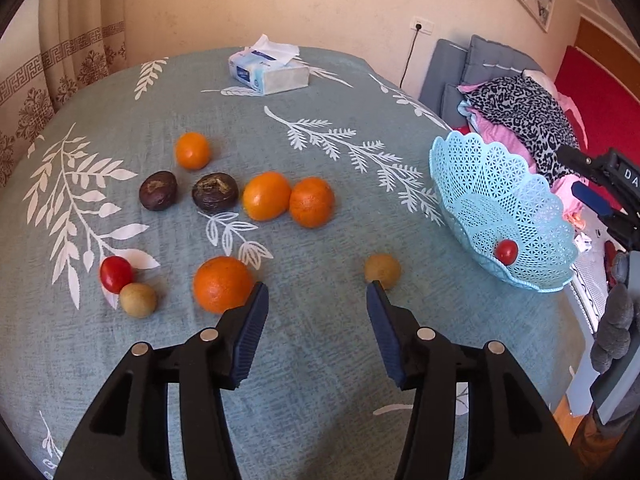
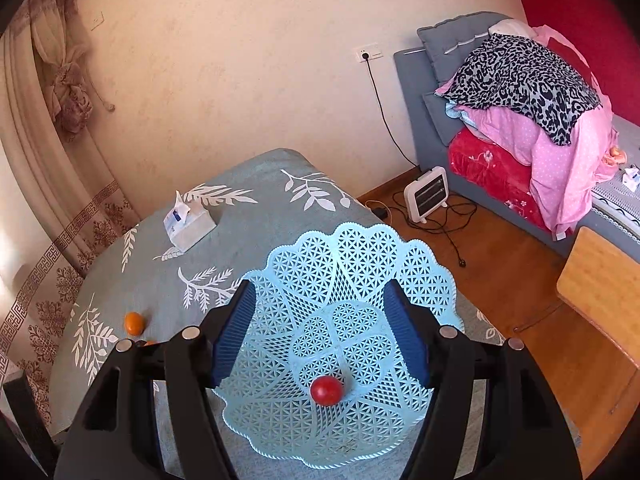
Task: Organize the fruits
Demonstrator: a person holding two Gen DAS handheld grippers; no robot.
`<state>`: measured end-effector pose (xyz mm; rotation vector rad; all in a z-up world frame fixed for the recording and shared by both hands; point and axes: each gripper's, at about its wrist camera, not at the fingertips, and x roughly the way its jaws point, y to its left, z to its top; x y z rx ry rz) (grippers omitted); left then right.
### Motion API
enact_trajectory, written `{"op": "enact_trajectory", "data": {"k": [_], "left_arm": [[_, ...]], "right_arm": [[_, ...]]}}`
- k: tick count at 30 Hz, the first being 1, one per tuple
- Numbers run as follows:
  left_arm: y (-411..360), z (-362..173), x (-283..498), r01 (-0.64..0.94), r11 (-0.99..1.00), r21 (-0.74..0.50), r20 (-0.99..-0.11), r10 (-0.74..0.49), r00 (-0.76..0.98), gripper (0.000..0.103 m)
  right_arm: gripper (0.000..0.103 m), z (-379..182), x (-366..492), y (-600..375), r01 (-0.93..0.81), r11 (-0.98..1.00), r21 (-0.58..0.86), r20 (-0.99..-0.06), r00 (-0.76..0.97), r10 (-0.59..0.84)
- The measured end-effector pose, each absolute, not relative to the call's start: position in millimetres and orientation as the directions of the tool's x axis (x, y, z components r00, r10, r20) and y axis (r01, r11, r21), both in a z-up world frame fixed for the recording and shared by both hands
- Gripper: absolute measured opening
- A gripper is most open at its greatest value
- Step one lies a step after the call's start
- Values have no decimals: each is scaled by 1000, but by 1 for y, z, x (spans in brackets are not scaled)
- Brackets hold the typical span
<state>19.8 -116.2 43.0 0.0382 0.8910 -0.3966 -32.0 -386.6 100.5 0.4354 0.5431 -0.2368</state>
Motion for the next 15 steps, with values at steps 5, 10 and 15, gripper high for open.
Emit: {"op": "enact_trajectory", "data": {"k": [5,10,15], "left_arm": [[-143,28,28,400,911,-102,-780,-323,536,51],[-161,16,42,415,905,-94,-800,-317,509,51],[-169,11,50,422,900,-106,-810,-324,489,40]], "right_arm": [[68,102,-33,-391,328,880,342,-537,837,-104],[68,98,-31,-396,336,875,349,-547,831,-100],[68,95,-29,-398,338,874,350,-553,827,-99]]}}
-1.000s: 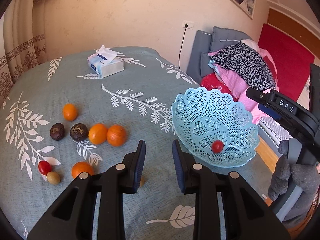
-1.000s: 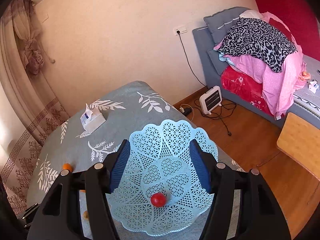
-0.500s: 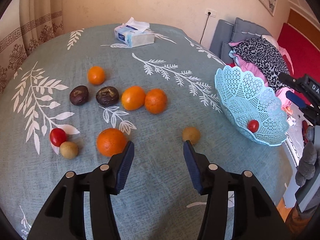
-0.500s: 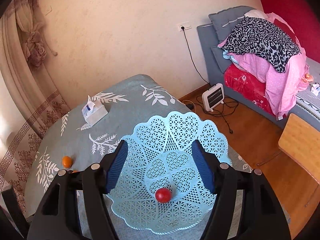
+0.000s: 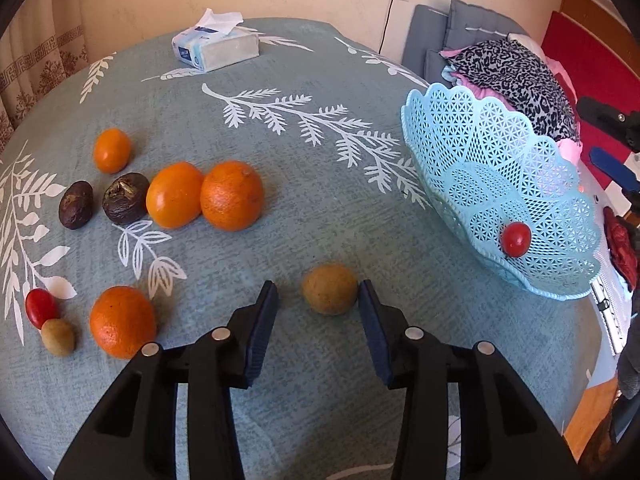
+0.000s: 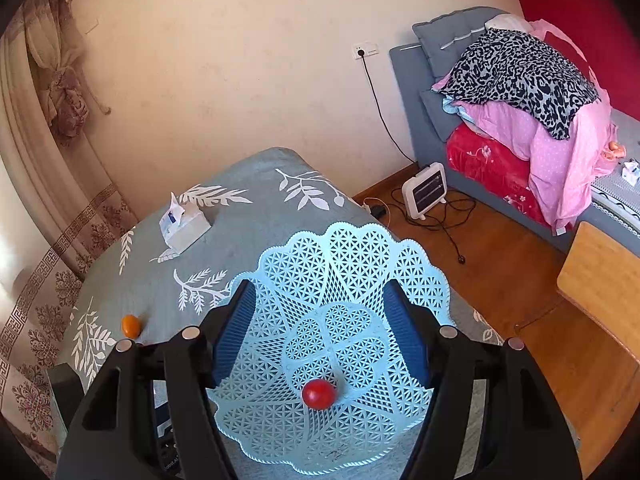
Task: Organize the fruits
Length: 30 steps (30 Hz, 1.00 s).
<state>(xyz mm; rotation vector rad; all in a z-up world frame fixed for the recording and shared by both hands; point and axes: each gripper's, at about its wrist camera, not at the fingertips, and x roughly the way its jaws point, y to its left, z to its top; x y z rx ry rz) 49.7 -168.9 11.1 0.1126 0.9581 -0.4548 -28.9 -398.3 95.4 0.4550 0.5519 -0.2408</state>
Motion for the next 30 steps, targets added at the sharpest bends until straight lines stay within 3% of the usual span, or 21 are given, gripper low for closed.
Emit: {"op": "enact_trajectory", "data": {"k": [2,21,22,23,24,25,26,30], "left_arm": [[-169,15,50,433,892,-129,-807,-348,478,29],[-237,70,28,589,796,-139,-706,-497,504,29],[-239,71,28,592,794,-141,-703,-501,505,31],[-240,72,28,594,791,-148,-702,-507,501,39],[-240,73,29,594,789,-155,-699,-513,499,48],[-239,75,28,590,792,-158,-691,-516,507,66],[-236,77,27,583,797,-156,-677,-516,524,72],[-222,82,32,557,814,-166,-666,-509,545,78]], "right_arm": [[68,95,-28,-399,340,873,350,-555,826,-99],[68,96,-34,-409,358,857,370,-546,831,-112],[68,97,-34,-410,359,856,372,-545,831,-112],[68,97,-34,-410,359,855,374,-545,831,-111],[68,97,-34,-411,360,854,375,-544,832,-111],[68,97,-34,-411,360,854,375,-544,832,-111],[68,98,-35,-412,359,854,377,-543,832,-111],[68,99,-35,-411,356,854,379,-540,834,-109]]}}
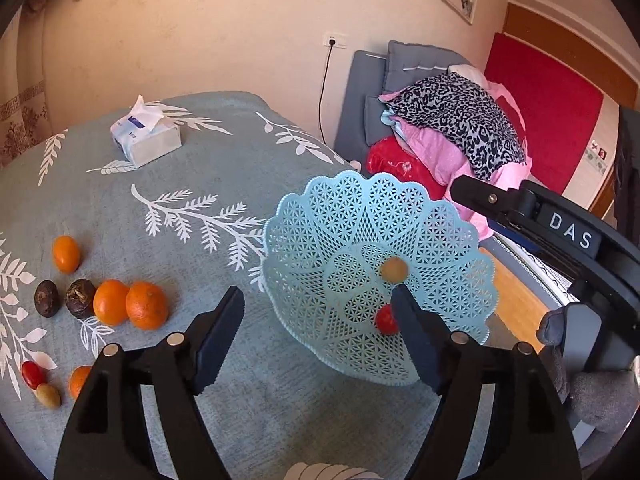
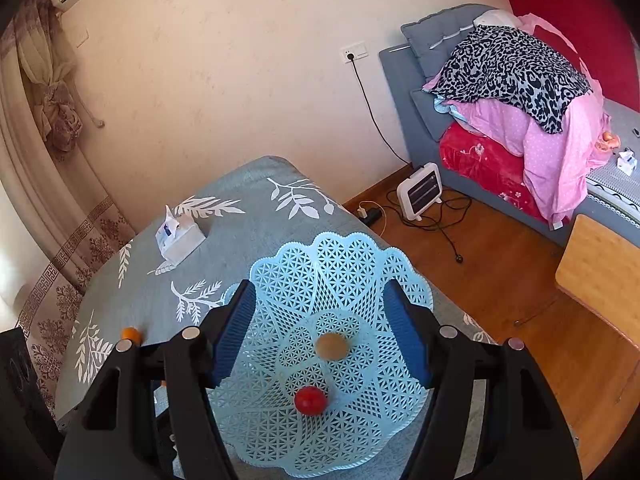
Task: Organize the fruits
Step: 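Lower the kiwi into the blue basket and open the left gripper, then grasp the small red tomato with the left gripper while the right gripper moves toward the large orange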
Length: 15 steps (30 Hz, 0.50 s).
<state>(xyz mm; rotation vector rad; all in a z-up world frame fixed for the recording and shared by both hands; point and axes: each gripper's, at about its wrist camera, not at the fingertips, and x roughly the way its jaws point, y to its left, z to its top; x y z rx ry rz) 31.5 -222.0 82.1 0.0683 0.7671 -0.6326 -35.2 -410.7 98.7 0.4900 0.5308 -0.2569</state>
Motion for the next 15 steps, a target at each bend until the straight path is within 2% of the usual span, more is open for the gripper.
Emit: {"op": "enact_trajectory", "data": {"k": [4,10,15], "left_arm": [[-199,89,37,498,848,-182,-641,-486,594,90],[-149,104,43,416,879,-232,-588,-468,660,90],[-106,109,46,319,924,-210,-579,-380,721,90]], "right_arm": [[68,100,-36,-406,341,860,379,-533,840,-99],[68,103,-37,-398,323,868,378,-524,847,-87],[68,104,-38,-390,302,876,376,-517,853,-72]]}}
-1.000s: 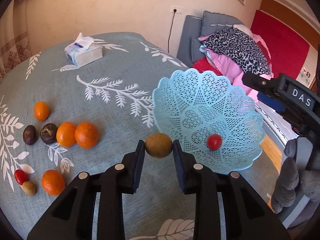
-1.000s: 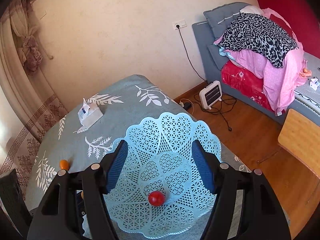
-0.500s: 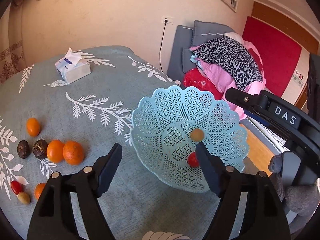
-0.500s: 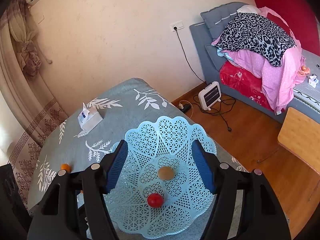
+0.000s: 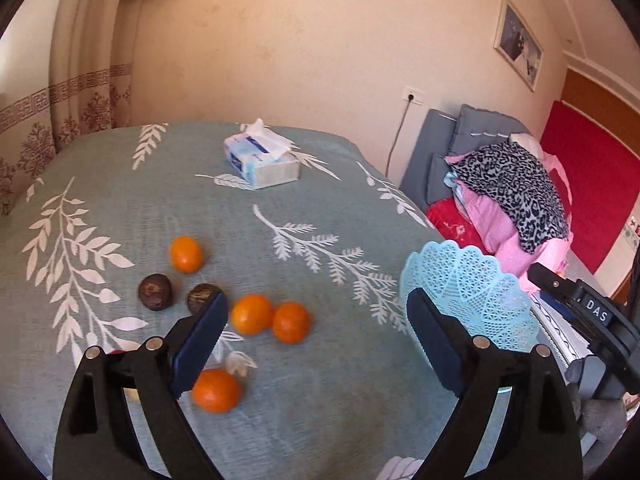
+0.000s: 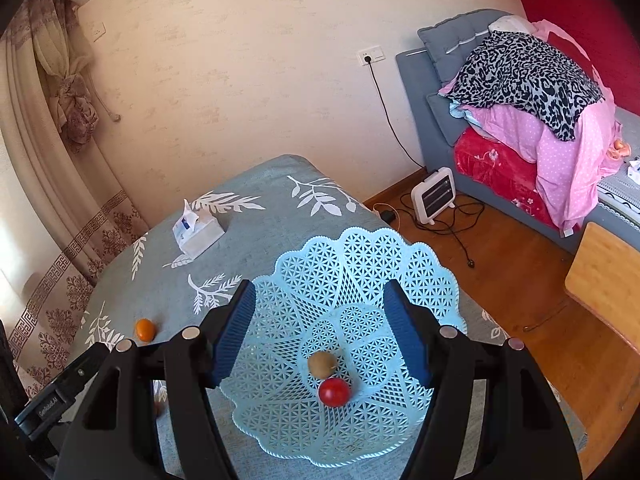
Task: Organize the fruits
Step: 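Grasp the small red tomato with the left gripper while the right gripper moves toward the large orange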
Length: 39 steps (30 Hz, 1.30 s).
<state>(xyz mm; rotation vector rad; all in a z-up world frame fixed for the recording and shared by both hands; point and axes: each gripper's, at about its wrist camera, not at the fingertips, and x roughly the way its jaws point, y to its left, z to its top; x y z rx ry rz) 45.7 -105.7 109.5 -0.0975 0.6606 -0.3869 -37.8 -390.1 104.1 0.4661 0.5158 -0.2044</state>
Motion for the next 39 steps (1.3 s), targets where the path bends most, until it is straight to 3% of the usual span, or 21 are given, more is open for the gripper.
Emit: {"op": "enact_trajectory", "data": {"k": [14,21,29,39], "left_arm": [[4,106,43,56,986,-155,-576,-136,806,90],[22,79,49,15,988,-157,-656,-115,746,89],[24,44,66,-22,982,-189,-753,-130,645,60],[21,17,83,-61,978,-200,-794,-125,595,48]], "right_arm": [[68,101,-32,-360,249,904,348,-522,852,-33],[68,95,-27,-340,217,927,306,-535,844,-21],[68,84,-21,-318,169,948,269,-560,828,11],[68,71,-12,-301,139,965,224,-593,805,23]]}}
